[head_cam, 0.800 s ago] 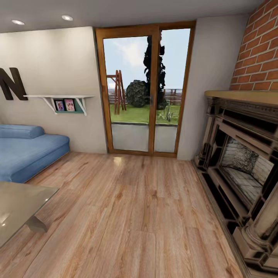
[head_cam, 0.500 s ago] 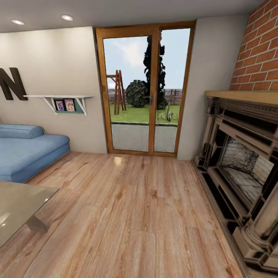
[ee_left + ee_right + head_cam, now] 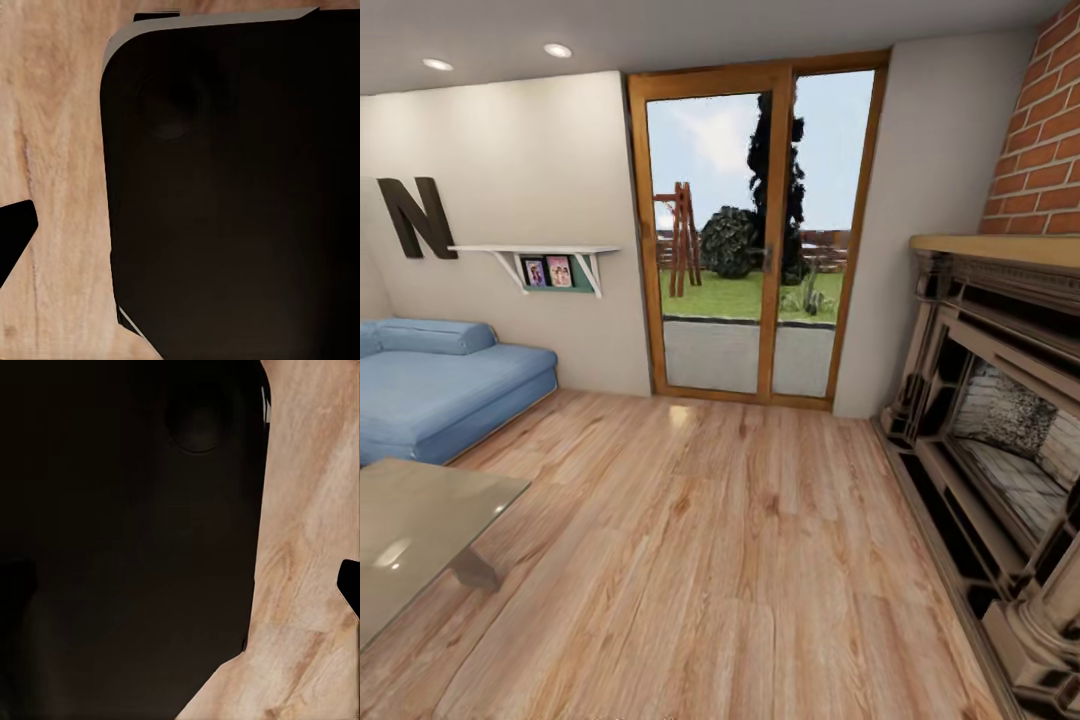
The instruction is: Turn on the radio receiver that's on the table in the living room.
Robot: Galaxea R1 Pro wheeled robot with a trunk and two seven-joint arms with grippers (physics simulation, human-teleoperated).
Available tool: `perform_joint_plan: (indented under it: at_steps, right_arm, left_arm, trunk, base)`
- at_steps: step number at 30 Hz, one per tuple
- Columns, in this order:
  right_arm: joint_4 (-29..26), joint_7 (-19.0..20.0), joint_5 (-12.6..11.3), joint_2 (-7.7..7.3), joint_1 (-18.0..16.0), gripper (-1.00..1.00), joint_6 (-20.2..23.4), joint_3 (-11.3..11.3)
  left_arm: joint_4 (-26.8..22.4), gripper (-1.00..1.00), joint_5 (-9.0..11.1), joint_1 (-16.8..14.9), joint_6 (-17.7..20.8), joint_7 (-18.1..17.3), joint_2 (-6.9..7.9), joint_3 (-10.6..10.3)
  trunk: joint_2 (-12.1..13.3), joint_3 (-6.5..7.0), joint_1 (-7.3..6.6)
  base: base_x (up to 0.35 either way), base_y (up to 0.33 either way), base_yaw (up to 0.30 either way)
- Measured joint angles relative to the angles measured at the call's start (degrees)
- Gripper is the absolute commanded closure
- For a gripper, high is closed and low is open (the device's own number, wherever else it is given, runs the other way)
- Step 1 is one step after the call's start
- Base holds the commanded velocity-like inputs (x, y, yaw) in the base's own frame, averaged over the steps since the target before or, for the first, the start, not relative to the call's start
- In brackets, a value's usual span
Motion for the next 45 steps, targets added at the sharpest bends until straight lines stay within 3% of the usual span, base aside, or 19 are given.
perform_joint_plan:
  at_steps: [45]
  right_arm:
    - [0.0,0.0,0.0,-0.04,0.0,-1.0,0.0,0.0]
  left_arm:
    - [-0.1,-1.0,0.0,0.0,0.0,0.0,0.0,0.0]
  trunk:
    - [0.0,0.0,0.0]
  base:
    - [0.0,0.0,0.27]
